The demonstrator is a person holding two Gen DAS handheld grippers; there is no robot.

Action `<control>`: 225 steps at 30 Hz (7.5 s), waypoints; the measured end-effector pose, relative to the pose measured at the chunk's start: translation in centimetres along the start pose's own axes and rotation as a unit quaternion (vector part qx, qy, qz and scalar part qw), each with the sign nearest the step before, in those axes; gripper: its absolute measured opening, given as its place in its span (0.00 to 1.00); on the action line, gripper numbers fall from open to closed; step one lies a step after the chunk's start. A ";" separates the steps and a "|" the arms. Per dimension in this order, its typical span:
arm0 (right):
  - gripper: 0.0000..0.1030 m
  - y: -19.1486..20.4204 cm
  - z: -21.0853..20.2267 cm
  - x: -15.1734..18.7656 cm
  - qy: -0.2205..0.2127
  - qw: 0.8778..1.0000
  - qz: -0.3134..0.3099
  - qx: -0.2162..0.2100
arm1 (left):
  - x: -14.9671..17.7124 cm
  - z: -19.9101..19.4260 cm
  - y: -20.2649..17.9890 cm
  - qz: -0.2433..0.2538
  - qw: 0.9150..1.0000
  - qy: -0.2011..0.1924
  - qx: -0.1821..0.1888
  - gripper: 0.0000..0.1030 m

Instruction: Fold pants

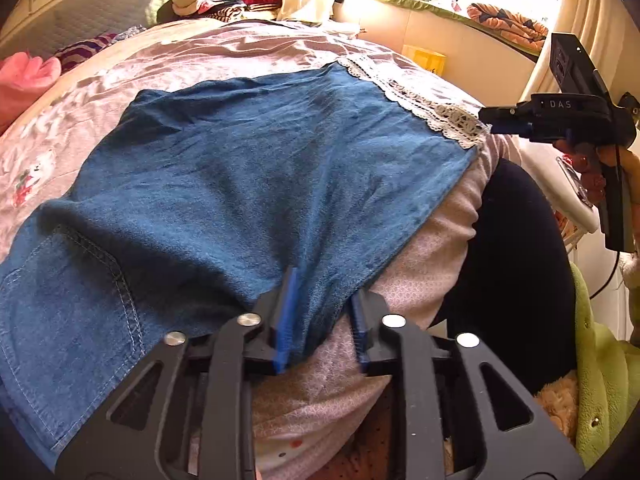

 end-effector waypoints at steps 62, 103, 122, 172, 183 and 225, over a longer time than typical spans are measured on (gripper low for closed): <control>0.64 1.1 13.1 -12.9 0.063 0.992 -0.093 -0.064 | -12.5 -1.8 10.7 -0.151 0.984 -0.053 -0.073 0.71; 0.16 5.6 9.7 -15.3 -0.054 0.972 -0.199 -0.116 | -16.5 1.9 11.0 -0.170 0.985 -0.041 -0.015 0.07; 0.41 3.3 19.3 -15.9 0.042 0.967 -0.251 -0.015 | -16.6 6.7 13.8 -0.160 0.983 -0.032 -0.079 0.16; 0.34 0.8 8.7 -3.8 0.063 0.988 -0.142 -0.005 | 0.4 -6.8 13.4 -0.195 0.963 -0.057 -0.177 0.58; 0.56 1.2 4.3 -3.4 0.016 0.993 -0.113 0.002 | -2.9 -8.4 9.0 -0.165 0.972 -0.081 -0.148 0.69; 0.81 1.3 4.3 -3.8 -0.020 0.997 -0.070 -0.009 | -19.9 6.5 -0.6 -0.040 0.998 -0.014 -0.038 0.86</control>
Point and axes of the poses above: each gripper's, at about its wrist camera, not at the fingertips, and z roughly the way its jaws point, y to its left, x to its underside, the point moved 7 cm from there along z, roughly the way its jaws point, and after that the axes turned 12 degrees about -z, right-handed, at the moved point
